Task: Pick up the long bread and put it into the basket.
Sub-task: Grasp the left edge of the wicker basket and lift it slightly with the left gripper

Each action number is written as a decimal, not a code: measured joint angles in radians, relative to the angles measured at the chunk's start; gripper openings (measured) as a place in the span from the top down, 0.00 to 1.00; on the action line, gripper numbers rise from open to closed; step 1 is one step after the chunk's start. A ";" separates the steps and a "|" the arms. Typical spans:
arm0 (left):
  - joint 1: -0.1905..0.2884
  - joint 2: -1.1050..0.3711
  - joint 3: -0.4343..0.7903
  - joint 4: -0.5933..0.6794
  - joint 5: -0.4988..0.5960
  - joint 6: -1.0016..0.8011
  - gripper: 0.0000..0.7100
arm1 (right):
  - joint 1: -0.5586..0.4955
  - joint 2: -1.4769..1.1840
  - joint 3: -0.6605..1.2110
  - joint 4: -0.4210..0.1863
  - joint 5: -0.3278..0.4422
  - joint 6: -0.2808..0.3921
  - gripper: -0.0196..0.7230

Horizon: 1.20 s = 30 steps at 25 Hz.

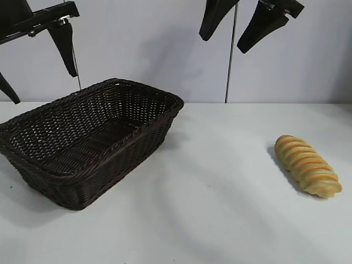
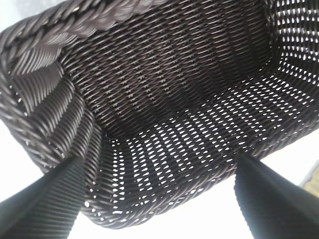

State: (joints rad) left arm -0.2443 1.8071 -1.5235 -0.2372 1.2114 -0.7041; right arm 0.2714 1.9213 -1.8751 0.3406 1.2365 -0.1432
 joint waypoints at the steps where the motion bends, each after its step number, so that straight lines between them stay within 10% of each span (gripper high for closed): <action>1: 0.000 0.000 0.000 0.000 0.002 0.000 0.16 | 0.000 0.000 0.000 0.000 0.000 0.000 0.25; 13: 0.000 -0.039 0.031 0.004 -0.009 -0.013 0.16 | 0.000 0.000 0.000 0.000 0.002 0.000 0.25; 30: 0.020 -0.150 0.408 -0.071 -0.250 -0.040 0.16 | 0.000 0.000 0.000 0.000 0.002 0.000 0.25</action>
State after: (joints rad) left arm -0.2243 1.6569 -1.1159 -0.3078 0.9615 -0.7444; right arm 0.2714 1.9213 -1.8751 0.3406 1.2386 -0.1432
